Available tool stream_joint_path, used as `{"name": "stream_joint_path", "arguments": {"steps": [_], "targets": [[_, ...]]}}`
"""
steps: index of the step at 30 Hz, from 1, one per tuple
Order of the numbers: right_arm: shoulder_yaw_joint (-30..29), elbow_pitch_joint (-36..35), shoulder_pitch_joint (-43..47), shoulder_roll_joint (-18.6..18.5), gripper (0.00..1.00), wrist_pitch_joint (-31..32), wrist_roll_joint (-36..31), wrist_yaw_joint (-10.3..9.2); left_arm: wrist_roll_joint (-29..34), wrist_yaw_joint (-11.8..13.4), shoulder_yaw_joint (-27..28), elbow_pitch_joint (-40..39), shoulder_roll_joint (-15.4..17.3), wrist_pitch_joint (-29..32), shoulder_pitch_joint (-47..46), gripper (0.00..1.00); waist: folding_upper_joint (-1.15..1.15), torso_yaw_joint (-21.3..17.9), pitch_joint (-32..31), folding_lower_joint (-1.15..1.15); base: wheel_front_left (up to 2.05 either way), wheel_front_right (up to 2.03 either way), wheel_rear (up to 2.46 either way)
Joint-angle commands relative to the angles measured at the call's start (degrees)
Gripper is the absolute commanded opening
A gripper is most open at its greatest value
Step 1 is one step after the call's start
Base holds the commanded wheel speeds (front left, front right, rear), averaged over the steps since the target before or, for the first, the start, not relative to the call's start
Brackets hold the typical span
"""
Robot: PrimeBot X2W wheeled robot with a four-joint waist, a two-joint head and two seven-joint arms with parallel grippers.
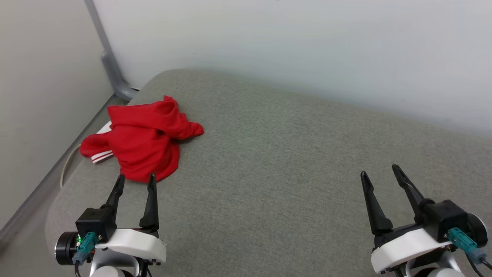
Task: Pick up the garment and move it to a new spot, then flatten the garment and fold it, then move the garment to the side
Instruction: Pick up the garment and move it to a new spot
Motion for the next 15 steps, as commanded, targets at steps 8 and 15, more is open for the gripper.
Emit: {"name": "stream_joint_path", "arguments": {"steps": [8, 15], "targets": [[1.31, -0.47, -1.03, -0.45, 1.00, -0.05, 0.09, -0.06, 0.08, -0.41, 1.33, -0.46, -0.12, -0.16, -0.73, 1.00, 0.00, 4.91, 0.19, 0.00, 0.00, 0.00, 0.00], [1.22, -0.53, -1.00, -0.35, 1.00, -0.52, 0.40, -0.06, 0.26, -0.56, 1.81, -0.53, -0.12, -0.16, -1.04, 1.00, 0.00, 5.96, 0.38, 0.00, 0.00, 0.00, 0.00]]}}
